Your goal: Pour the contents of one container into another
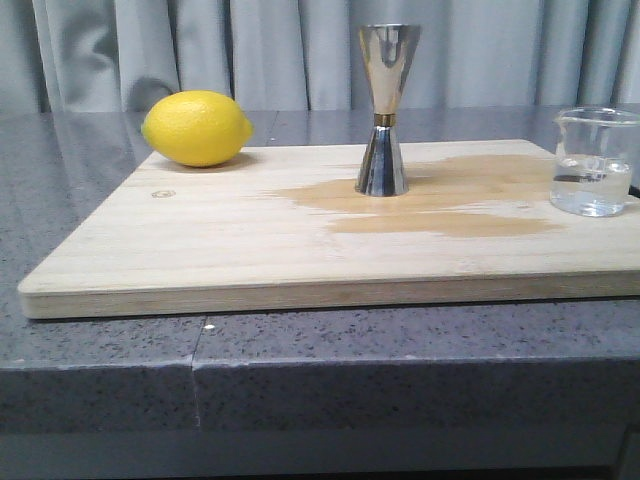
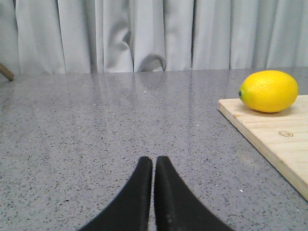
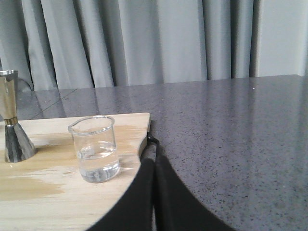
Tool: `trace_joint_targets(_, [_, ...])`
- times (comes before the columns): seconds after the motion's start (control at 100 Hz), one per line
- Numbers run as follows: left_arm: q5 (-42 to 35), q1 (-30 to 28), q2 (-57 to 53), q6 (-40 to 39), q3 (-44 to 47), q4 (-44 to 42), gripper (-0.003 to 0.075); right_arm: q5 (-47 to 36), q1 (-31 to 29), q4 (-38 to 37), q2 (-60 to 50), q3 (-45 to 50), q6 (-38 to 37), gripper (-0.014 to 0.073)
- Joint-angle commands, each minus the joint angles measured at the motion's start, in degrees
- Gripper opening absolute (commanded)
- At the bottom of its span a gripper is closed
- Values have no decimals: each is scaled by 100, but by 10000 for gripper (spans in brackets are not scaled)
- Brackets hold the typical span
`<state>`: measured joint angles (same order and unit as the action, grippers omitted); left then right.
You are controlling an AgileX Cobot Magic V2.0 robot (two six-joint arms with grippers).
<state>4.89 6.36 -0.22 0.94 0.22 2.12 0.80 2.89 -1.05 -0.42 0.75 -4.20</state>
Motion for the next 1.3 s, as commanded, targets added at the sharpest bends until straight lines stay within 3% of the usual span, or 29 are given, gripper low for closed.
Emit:
trace_joint_targets(0.0, [-445,-10,-149,-35,199,37,-19,-495,-22,-47,-122,156,-8,-75])
trace_joint_targets(1.0, [-577,-10,-149,-35,199,45,-19,-528,-22,-47,-122,156,-8,-75])
trace_joint_targets(1.29, [-489,-10,-149,-35,-450,91,-19,-471,-22,-37,-122,-250,-8,-75])
